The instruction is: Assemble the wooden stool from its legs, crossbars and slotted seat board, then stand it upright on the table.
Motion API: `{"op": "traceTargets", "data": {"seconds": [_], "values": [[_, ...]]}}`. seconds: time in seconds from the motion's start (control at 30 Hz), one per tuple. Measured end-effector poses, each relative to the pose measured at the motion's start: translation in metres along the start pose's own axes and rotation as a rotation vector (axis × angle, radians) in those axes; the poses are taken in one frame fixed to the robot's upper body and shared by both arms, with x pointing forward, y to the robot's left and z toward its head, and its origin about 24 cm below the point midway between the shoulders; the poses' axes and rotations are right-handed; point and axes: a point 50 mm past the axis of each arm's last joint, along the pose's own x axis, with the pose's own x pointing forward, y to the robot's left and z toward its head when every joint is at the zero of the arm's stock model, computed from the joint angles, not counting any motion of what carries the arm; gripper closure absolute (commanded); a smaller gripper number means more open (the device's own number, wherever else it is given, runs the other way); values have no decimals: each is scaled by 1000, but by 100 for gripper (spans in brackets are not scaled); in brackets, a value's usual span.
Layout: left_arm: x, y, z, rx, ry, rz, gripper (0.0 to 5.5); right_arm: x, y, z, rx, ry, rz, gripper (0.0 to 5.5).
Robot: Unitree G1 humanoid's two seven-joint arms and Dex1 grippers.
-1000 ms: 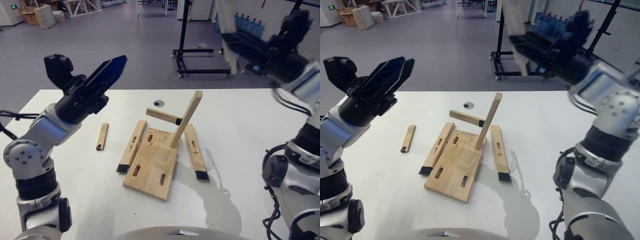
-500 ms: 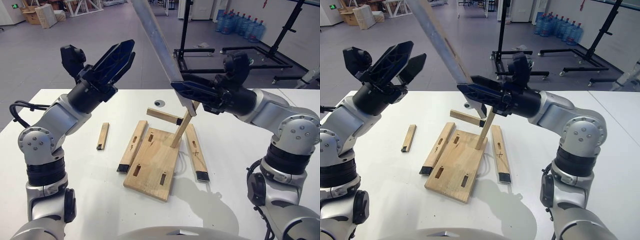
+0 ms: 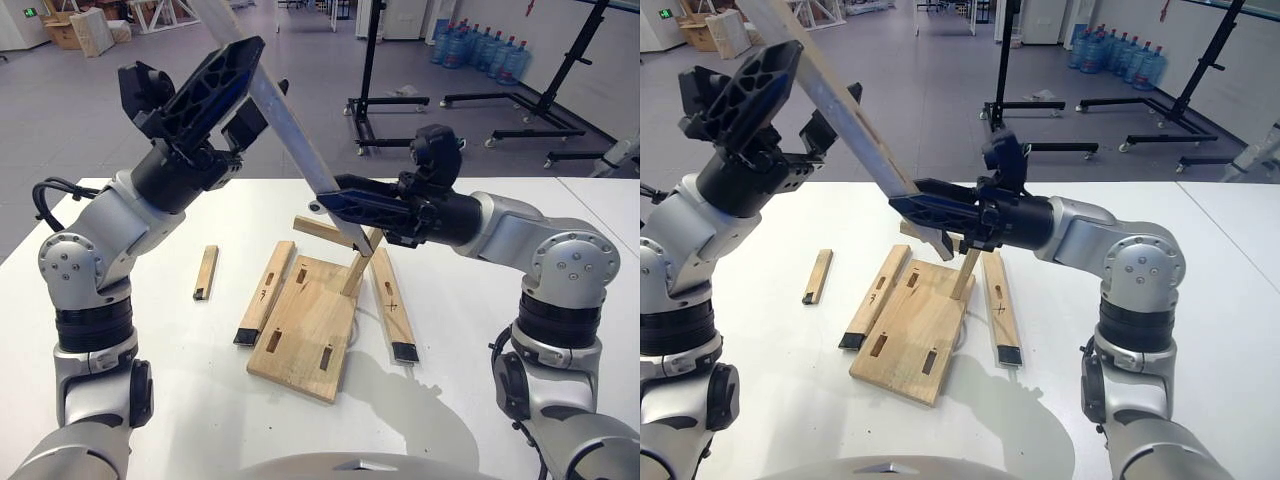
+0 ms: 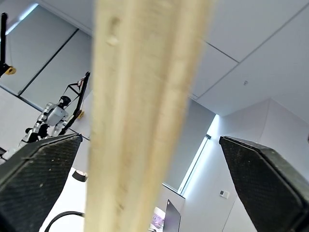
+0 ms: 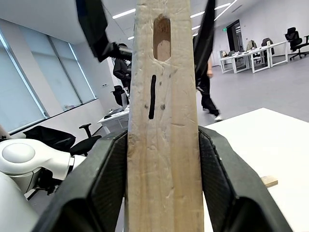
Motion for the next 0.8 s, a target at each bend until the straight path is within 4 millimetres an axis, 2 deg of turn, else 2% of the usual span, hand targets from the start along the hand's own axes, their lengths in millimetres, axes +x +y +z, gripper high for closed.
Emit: {"op": "traceTargets", "data": {"seconds": [0.2, 0.43, 0.8], "values": [[2, 4, -3, -24, 34, 15, 26, 4, 4, -1, -7, -4, 24, 349], [2, 6, -4, -30, 45, 21, 149, 7, 4, -2, 1, -13, 19, 349], [3, 7, -7, -30, 62, 22, 312, 8, 1, -4, 18, -18, -2, 349]]}}
